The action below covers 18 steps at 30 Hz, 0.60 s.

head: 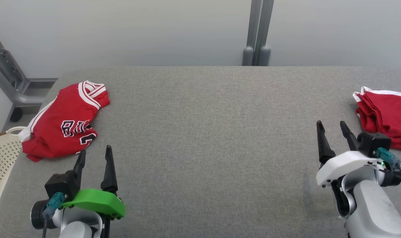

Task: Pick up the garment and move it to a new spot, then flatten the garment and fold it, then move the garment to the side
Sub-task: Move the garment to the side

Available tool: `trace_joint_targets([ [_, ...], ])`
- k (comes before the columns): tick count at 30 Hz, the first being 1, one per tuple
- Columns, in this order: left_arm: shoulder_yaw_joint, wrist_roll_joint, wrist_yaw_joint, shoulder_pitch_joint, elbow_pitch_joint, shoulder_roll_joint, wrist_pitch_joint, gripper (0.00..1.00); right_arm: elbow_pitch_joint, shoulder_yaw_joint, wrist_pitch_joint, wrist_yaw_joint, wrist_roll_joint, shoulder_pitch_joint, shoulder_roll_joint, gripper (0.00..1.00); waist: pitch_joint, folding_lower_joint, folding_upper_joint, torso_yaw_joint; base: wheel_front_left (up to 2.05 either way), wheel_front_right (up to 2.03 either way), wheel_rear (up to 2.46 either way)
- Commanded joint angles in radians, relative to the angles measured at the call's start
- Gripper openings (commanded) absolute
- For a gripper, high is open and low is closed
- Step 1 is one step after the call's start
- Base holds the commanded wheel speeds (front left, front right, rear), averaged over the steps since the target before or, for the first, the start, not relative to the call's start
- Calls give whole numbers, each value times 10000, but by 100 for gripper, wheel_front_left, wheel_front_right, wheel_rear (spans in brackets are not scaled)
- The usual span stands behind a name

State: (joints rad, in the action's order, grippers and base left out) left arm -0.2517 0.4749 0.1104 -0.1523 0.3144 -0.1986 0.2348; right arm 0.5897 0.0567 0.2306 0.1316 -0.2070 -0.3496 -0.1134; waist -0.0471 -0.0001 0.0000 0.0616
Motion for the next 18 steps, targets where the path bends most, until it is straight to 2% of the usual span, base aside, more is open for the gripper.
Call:
trace_joint_targets([
  [1, 91, -3, -131, 207, 49, -44, 130, 100, -325, 105, -52, -16, 106, 374, 86, 100, -90, 1, 0, 50, 0, 0, 0],
  [6, 220, -134, -443, 461, 47, -164, 276, 100, -1163, 322, -154, -16, 201, 1097, 422, 100, -127, 1, 0, 20, 0, 0, 0],
  [11, 238, -463, -708, 936, 125, -364, 312, 100, -1950, 111, -329, -16, 591, 1847, 568, 100, -145, 1, 0, -61, 0, 0, 0],
  [18, 561, -788, -583, 1564, -41, -425, 310, 100, -2377, -236, -521, -16, 463, 2693, 622, 100, -173, 1, 0, -135, 0, 0, 0],
])
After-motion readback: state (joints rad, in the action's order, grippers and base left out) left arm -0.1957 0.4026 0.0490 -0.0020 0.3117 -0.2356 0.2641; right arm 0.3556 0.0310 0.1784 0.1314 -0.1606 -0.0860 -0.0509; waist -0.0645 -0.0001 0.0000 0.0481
